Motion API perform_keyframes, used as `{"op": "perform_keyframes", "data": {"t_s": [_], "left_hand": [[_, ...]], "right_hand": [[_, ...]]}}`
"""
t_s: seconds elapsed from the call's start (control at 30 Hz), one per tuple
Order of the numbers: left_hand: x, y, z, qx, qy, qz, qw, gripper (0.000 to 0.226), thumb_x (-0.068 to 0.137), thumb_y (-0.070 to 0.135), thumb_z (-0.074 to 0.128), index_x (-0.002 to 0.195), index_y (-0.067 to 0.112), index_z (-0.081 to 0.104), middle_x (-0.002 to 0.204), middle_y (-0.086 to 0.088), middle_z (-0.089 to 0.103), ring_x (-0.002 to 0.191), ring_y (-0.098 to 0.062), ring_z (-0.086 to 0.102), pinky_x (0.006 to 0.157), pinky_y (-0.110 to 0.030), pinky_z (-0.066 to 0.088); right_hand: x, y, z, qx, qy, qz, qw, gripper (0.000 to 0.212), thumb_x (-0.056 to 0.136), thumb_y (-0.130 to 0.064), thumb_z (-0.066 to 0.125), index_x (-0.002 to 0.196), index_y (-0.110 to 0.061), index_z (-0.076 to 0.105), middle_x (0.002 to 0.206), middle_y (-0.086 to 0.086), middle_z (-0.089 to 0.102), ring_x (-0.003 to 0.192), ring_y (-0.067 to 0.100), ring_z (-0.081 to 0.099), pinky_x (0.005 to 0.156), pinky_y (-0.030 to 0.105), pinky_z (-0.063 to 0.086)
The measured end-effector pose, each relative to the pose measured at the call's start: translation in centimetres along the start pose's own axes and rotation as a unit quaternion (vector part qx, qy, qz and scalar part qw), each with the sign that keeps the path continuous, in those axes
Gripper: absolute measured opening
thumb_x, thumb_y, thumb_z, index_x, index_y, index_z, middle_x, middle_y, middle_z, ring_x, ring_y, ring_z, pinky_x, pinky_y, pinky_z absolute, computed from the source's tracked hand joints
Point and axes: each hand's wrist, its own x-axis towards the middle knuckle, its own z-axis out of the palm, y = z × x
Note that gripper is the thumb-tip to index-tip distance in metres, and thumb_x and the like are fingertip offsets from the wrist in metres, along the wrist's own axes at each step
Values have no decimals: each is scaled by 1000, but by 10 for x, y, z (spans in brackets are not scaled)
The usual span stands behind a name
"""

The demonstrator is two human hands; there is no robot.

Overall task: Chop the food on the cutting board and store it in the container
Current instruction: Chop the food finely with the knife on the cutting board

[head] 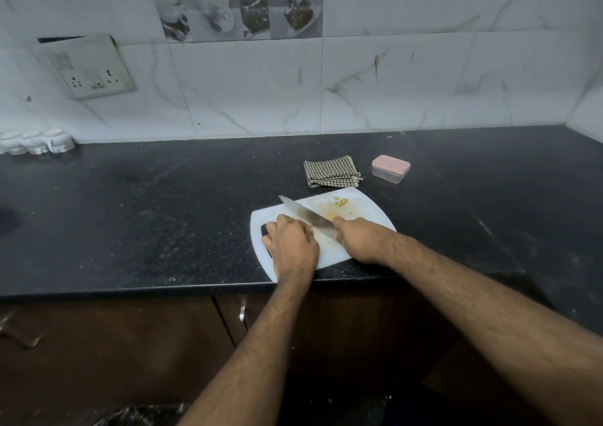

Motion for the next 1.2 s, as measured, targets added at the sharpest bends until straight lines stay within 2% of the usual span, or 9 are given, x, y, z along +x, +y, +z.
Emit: {"op": "perform_keyframes", "data": {"t_s": [0.23, 0.37, 0.43, 0.63, 0.8, 0.9, 1.0, 1.1, 1.2], "left_hand": [[1, 1, 0, -11, 2, 2, 1000, 21, 103, 21, 53, 111, 20, 73, 122, 2, 55, 114, -18, 39, 98, -36, 30], [1, 1, 0, 0, -1, 11, 1000, 24, 103, 19, 49, 114, 22, 71, 123, 1, 54, 113, -18, 40, 99, -38, 32], [2, 2, 0, 1, -3, 12, 1000, 25, 101, 17, 49, 115, 23, 69, 124, 2, 54, 114, -18, 40, 100, -39, 33], [-2, 4, -6, -65, 11, -12, 998, 25, 90, 11, 54, 112, 23, 53, 115, 3, 54, 108, -15, 39, 100, -38, 32], [-1, 2, -7, -116, -2, -10, 993, 33, 84, 12, 60, 112, 23, 46, 110, 6, 50, 103, -12, 35, 104, -39, 33], [0, -2, -3, -135, -7, 7, 991, 41, 85, 19, 64, 118, 26, 41, 115, 7, 54, 109, -13, 40, 102, -34, 25], [1, -3, 1, -157, -5, 24, 987, 46, 91, 17, 58, 133, 21, 38, 114, 9, 64, 116, -14, 47, 101, -34, 22], [1, -4, 1, -176, -34, 42, 983, 68, 96, 13, 49, 156, 12, 17, 122, 13, 71, 130, -10, 41, 104, -33, 17], [3, -8, 2, -202, -79, 33, 976, 84, 95, 14, 47, 162, 11, -4, 125, 25, 65, 133, -15, 40, 103, -31, 13]], "right_hand": [[-6, 17, 8, 77, 48, -1, 996, 34, 109, -40, 32, 125, -16, 48, 94, 3, 62, 84, 19, 60, 73, 39, 48], [-5, 20, 2, 167, 38, -3, 985, 28, 108, -41, 33, 100, -21, 51, 79, 4, 61, 51, 13, 55, 44, 28, 46], [-4, 20, -3, 215, 41, 7, 976, 27, 108, -38, 34, 91, -22, 48, 68, 5, 59, 38, 12, 48, 39, 26, 43], [6, 22, 0, 337, -32, 30, 940, 20, 103, -32, 39, 87, -25, 48, 57, 5, 55, 36, 15, 44, 39, 25, 41], [9, 27, 7, 437, -22, 43, 898, 28, 103, -30, 38, 91, -11, 53, 53, 3, 52, 36, 17, 38, 39, 26, 39], [10, 30, 9, 450, -23, 33, 892, 34, 105, -35, 37, 93, -10, 57, 52, 3, 51, 36, 17, 38, 39, 26, 40], [10, 33, 9, 459, -26, 27, 888, 36, 106, -36, 36, 92, -11, 58, 52, 3, 49, 35, 16, 37, 40, 27, 39], [11, 34, 9, 454, -32, 16, 890, 36, 107, -37, 36, 94, -12, 57, 51, 2, 48, 35, 15, 37, 39, 24, 39], [11, 34, 9, 442, -38, 11, 896, 36, 107, -38, 36, 95, -10, 55, 51, 2, 48, 34, 15, 38, 39, 24, 39]]}}
